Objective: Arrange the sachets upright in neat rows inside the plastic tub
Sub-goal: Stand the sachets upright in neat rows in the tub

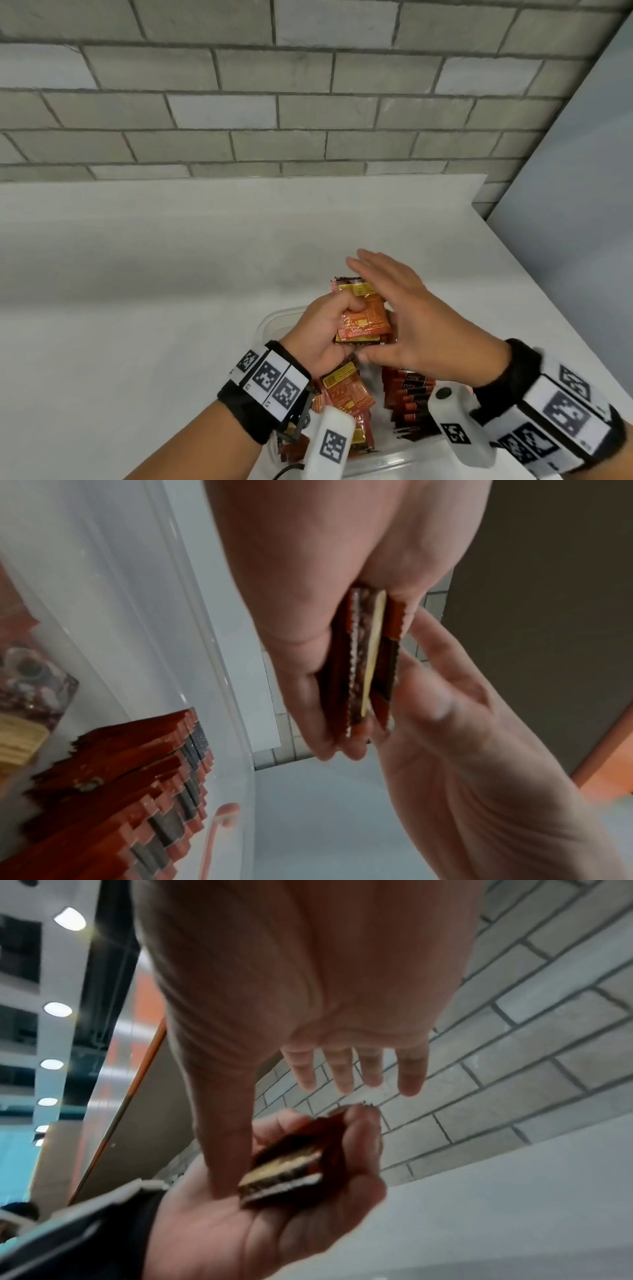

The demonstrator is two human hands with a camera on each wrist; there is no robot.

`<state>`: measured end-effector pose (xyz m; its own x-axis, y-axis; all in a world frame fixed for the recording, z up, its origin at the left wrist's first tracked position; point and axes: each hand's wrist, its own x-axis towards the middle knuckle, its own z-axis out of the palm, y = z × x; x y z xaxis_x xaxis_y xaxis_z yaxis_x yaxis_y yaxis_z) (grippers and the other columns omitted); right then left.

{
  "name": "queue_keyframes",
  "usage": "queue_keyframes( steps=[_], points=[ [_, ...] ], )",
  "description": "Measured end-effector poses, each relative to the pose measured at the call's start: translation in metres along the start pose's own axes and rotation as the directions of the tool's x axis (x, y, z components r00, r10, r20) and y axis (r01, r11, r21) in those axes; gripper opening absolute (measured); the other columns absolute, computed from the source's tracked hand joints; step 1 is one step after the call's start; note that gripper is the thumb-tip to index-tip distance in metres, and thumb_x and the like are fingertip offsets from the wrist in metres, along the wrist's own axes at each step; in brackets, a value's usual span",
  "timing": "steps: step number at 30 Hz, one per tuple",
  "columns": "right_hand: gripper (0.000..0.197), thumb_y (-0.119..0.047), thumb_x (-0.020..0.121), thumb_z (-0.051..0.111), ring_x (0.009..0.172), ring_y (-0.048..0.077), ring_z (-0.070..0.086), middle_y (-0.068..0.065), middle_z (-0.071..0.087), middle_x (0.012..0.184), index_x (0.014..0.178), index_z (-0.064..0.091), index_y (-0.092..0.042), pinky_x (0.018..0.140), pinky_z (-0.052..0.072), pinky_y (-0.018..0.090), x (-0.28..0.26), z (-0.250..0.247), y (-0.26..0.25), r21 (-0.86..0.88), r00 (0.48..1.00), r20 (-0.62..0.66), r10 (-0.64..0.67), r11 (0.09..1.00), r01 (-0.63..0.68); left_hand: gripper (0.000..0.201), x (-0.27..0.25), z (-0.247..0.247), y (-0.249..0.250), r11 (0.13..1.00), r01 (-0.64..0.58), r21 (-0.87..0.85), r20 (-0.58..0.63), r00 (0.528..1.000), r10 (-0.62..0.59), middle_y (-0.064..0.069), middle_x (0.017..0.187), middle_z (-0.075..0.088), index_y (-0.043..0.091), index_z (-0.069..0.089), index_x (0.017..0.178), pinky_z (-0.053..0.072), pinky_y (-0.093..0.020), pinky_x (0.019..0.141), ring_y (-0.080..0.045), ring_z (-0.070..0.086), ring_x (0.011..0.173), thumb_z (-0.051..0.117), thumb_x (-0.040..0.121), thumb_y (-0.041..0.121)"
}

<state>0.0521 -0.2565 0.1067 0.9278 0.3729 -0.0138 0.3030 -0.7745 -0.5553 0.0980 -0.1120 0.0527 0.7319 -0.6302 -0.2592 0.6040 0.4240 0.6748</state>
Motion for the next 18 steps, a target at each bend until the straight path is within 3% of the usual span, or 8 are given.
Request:
queue_keyframes(
  steps=[3,6,9,11,14,16,18],
  points=[
    [0.095,-0.038,0.074,0.076,0.13,0.0,0.027,-0.016,0.035,0.144,0.146,0.014,-0.042,0.111,0.026,0.026,-0.001,0.004,0.0,-0.097,0.997,-0.065,-0.04,0.995,0.034,0.015,-0.001,0.004,-0.005,1.0,0.015,0.001,0.001,1.0,-0.015,-0.01,0.068,0.06,0.002,0.056,0.085,0.048,-0.026,0.053,-0.019,0.061,0.06,0.052,0.07,0.003],
    [0.097,-0.043,0.073,0.076,0.129,0.003,0.03,-0.015,0.038,0.142,0.148,0.015,-0.037,0.108,0.027,0.026,-0.004,0.01,0.0,-0.171,0.993,-0.098,-0.067,0.984,0.05,0.013,-0.003,0.004,-0.007,1.0,0.029,-0.008,0.015,0.999,-0.029,-0.01,0.068,0.061,0.004,0.06,0.078,0.046,-0.028,0.058,-0.019,0.06,0.063,0.053,0.066,0.005],
    [0.095,-0.045,0.072,0.076,0.129,0.008,0.036,-0.011,0.041,0.142,0.148,0.021,-0.032,0.108,0.031,0.032,-0.006,0.015,0.002,-0.185,0.989,-0.129,-0.076,0.981,0.051,0.015,-0.003,0.003,-0.008,0.999,0.037,-0.01,0.029,0.999,-0.037,-0.011,0.076,0.061,0.005,0.061,0.085,0.046,-0.029,0.065,-0.02,0.059,0.069,0.058,0.07,0.008],
    [0.093,-0.047,0.072,0.076,0.13,0.005,0.033,-0.013,0.04,0.142,0.147,0.023,-0.034,0.109,0.03,0.03,-0.007,0.015,0.002,-0.127,0.989,-0.133,-0.057,0.991,0.04,0.016,-0.004,0.001,-0.008,1.0,0.007,0.01,0.029,1.0,-0.008,-0.012,0.077,0.063,0.003,0.06,0.088,0.05,-0.029,0.064,-0.02,0.062,0.069,0.059,0.073,0.007],
    [0.083,-0.055,0.076,0.067,0.129,-0.003,0.027,-0.02,0.035,0.139,0.144,0.024,-0.04,0.105,0.027,0.021,-0.013,0.011,0.004,0.069,0.984,-0.163,0.07,0.996,-0.06,0.012,-0.007,-0.001,-0.007,0.995,-0.063,0.077,0.048,0.997,0.059,-0.013,0.082,0.068,0.004,0.066,0.091,0.056,-0.031,0.068,-0.022,0.068,0.074,0.064,0.079,0.002],
    [0.072,-0.058,0.078,0.056,0.12,-0.001,0.04,-0.017,0.043,0.131,0.142,0.032,-0.038,0.098,0.036,0.019,-0.016,0.009,0.008,0.153,0.958,-0.243,0.15,0.981,-0.115,0.012,-0.008,-0.002,-0.007,0.987,-0.093,0.129,0.058,0.995,0.086,-0.014,0.086,0.068,0.005,0.069,0.09,0.056,-0.034,0.071,-0.023,0.067,0.077,0.063,0.079,0.006],
    [0.061,-0.048,0.081,0.058,0.104,0.004,0.053,-0.013,0.051,0.116,0.138,0.041,-0.035,0.086,0.047,0.02,-0.018,0.006,0.01,0.202,0.937,-0.28,0.209,0.967,-0.155,0.016,-0.008,-0.003,-0.007,0.981,-0.097,0.167,0.05,0.995,0.09,-0.014,0.09,0.069,0.006,0.069,0.094,0.056,-0.035,0.074,-0.024,0.068,0.08,0.064,0.08,0.01]
  ],
)
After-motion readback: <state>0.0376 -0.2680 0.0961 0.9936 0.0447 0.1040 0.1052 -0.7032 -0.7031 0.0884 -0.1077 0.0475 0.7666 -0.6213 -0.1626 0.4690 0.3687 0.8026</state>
